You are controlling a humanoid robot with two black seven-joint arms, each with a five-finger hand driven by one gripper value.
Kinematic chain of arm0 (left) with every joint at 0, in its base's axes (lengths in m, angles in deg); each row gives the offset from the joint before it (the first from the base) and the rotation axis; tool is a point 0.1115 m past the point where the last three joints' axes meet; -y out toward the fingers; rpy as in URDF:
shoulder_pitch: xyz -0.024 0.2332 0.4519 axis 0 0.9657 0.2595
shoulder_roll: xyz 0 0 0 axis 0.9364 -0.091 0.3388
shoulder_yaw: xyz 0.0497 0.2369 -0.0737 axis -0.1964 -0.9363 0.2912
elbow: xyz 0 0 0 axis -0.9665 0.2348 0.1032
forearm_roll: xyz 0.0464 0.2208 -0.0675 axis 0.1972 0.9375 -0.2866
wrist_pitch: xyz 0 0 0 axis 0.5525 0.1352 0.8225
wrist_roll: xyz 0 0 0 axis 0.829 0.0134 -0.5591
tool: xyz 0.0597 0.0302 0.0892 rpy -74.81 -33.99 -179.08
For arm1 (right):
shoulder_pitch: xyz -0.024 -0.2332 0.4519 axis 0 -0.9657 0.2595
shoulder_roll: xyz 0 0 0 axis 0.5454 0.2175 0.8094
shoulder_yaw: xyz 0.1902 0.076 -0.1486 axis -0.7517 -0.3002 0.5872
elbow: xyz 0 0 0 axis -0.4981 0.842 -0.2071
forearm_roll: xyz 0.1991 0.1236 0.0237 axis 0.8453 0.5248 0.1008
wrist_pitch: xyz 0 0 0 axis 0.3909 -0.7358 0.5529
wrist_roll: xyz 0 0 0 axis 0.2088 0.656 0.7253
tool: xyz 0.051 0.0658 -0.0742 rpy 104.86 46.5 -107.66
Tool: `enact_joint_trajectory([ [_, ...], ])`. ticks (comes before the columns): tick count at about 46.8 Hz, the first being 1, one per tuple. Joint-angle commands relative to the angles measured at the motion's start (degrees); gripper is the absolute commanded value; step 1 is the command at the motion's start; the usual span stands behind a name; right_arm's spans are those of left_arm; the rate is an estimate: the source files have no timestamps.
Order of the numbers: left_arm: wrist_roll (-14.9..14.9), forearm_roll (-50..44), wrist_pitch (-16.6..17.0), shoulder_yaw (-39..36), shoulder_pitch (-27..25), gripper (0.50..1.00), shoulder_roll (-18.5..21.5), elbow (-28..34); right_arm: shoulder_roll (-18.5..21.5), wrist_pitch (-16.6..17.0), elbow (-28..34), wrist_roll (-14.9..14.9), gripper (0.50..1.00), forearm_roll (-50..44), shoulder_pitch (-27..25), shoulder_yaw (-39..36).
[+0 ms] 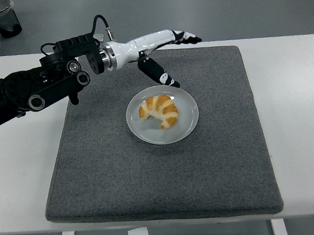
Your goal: Place the bread on the plate
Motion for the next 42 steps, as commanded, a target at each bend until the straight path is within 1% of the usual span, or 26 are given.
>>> enact_joint_trajectory([
  [1, -0.3, -8.3, 0.0, 2.4, 0.4, 0.992, -0.1, -2.8, 0.0, 0.0, 0.1, 0.0, 0.932, 0.0, 0.0, 0.0],
  [3, -0.3, -12.5, 0.1, 3.0, 0.7, 0.990, -0.2, -4.3, 0.0, 0.0, 0.0, 0.0, 0.930, 0.0, 0.0, 0.0],
  [8, -0.4, -24.9, 0.1, 3.2, 1.5, 0.992, -1.9, -8.0, 0.0, 0.0, 0.0, 0.0, 0.930, 0.0, 0.0, 0.0],
  [13, -0.7, -37.2, -0.1, 3.2, 1.8, 0.992, -2.1, -12.4, 0.0, 0.0, 0.1, 0.0, 0.932, 0.0, 0.0, 0.0],
  [17, -0.8, -44.4, -0.5, 3.2, 2.6, 0.992, -2.1, -14.6, 0.0, 0.0, 0.1, 0.0, 0.930, 0.0, 0.0, 0.0],
  [32, -1.2, -60.7, -0.3, 4.2, 6.6, 0.990, -2.0, -15.9, 0.0, 0.0, 0.0, -0.1, 0.930, 0.0, 0.0, 0.0],
  [37, -2.9, -64.4, 0.1, 6.6, 8.1, 0.990, -2.0, -16.9, 0.0, 0.0, 0.0, -0.1, 0.932, 0.0, 0.0, 0.0],
  [42, -4.1, -66.1, 0.2, 11.1, 10.1, 0.992, -2.1, -18.1, 0.0, 0.0, 0.0, -0.2, 0.932, 0.0, 0.0, 0.0],
])
